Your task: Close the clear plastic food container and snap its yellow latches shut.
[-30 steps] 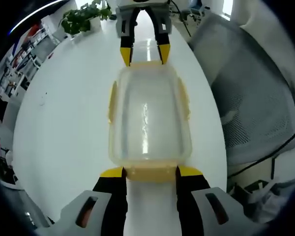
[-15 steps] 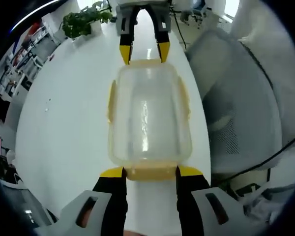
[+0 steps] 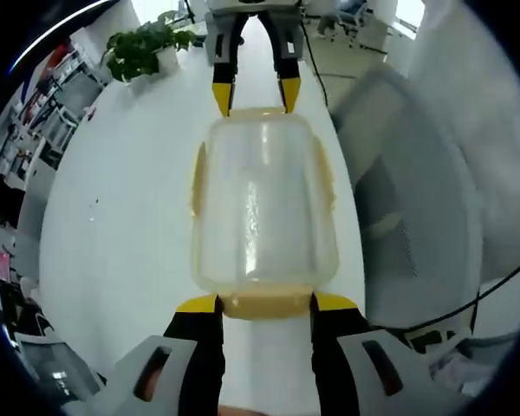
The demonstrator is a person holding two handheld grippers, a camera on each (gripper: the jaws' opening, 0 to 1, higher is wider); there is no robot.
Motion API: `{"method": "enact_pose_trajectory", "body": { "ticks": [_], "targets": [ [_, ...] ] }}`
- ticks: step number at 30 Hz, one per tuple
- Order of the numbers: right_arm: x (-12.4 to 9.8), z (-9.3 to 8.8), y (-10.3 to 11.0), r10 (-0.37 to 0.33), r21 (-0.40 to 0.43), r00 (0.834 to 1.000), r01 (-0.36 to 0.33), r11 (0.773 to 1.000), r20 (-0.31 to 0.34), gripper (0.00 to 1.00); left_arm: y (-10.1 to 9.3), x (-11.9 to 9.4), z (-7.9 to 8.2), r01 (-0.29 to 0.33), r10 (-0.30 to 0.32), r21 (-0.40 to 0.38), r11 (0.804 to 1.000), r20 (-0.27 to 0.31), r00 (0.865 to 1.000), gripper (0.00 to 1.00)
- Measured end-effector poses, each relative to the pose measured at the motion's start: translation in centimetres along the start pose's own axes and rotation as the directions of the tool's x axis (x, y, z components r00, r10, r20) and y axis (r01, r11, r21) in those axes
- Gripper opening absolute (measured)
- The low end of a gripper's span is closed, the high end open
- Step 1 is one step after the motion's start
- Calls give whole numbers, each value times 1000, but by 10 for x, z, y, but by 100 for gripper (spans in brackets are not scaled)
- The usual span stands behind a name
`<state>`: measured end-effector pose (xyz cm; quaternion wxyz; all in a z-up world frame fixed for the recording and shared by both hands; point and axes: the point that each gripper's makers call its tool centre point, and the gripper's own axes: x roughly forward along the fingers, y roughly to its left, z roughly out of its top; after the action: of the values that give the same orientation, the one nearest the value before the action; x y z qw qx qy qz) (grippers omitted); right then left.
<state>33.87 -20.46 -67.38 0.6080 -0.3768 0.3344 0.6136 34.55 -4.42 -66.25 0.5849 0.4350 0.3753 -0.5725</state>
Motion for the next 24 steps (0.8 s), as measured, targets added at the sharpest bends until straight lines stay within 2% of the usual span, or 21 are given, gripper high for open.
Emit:
{"method": "enact_pose_trajectory", "body": {
  "ticks": [5,14,24],
  "targets": [
    [-14,-13,3,3,-4,1000,-3,1000,4,37,-3,3,16,9,-8,-14,1000,18,1000,36],
    [-29,-39,6,-9,5,1000,9,1000,0,37,-1,17,45,12,-12,-1,1000,-1,1000,36],
    [-44,-82,4,-29,34,1000,29,999,3,37,8,42,80,26,-25,25,999,-9,1000,36]
  ]
}}
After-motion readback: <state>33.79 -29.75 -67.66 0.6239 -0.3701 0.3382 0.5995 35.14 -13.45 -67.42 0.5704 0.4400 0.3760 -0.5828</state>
